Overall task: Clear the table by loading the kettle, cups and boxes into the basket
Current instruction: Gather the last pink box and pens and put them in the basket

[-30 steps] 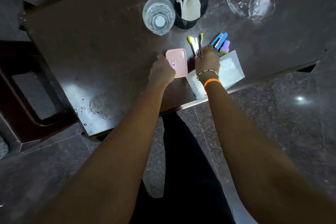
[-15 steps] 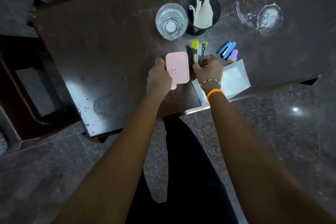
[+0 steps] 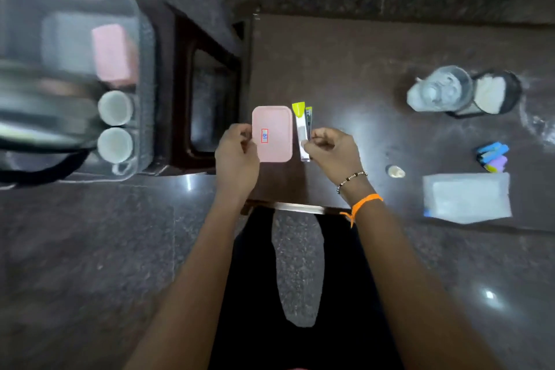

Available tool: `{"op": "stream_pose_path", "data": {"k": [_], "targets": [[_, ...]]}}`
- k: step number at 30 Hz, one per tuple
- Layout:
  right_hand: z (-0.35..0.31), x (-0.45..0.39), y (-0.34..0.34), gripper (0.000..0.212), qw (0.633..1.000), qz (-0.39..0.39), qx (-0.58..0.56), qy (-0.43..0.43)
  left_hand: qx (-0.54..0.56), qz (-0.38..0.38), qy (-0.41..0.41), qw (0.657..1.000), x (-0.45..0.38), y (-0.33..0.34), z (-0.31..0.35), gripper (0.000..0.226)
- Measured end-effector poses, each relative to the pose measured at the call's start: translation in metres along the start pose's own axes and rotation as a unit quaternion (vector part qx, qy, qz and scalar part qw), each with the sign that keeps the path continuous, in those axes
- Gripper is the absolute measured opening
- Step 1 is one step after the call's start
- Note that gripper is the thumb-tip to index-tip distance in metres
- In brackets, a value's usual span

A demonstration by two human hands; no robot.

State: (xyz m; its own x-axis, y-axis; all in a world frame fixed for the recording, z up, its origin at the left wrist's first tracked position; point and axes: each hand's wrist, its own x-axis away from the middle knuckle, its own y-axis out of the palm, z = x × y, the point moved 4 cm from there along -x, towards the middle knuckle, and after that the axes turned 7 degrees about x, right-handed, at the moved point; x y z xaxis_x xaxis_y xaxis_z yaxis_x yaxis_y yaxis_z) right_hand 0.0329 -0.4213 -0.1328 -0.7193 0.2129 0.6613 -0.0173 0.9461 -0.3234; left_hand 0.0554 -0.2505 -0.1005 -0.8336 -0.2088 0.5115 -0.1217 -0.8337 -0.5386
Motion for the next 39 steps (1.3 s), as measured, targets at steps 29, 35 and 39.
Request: {"op": "stream_pose_path", "data": {"k": [29, 35, 39], "targets": [[-0.189, -0.045, 0.205, 0.013, 0.989, -0.002, 0.063, -0.132, -0.399, 0.075, -0.067, 0.912, -0.256, -0.249, -0.003, 0.043], [-0.248, -0.082, 0.218, 0.026, 0.953, 0.014, 0.196, -0.232, -0.404, 0.026, -0.072, 0.912, -0.258, -0.243, -0.013, 0.038], [-0.278, -0.11, 0.235, 0.028, 0.929, 0.01, 0.287, -0.234, -0.328, -0.004, -0.012, 0.945, -0.256, -0.231, -0.012, 0.052]]}}
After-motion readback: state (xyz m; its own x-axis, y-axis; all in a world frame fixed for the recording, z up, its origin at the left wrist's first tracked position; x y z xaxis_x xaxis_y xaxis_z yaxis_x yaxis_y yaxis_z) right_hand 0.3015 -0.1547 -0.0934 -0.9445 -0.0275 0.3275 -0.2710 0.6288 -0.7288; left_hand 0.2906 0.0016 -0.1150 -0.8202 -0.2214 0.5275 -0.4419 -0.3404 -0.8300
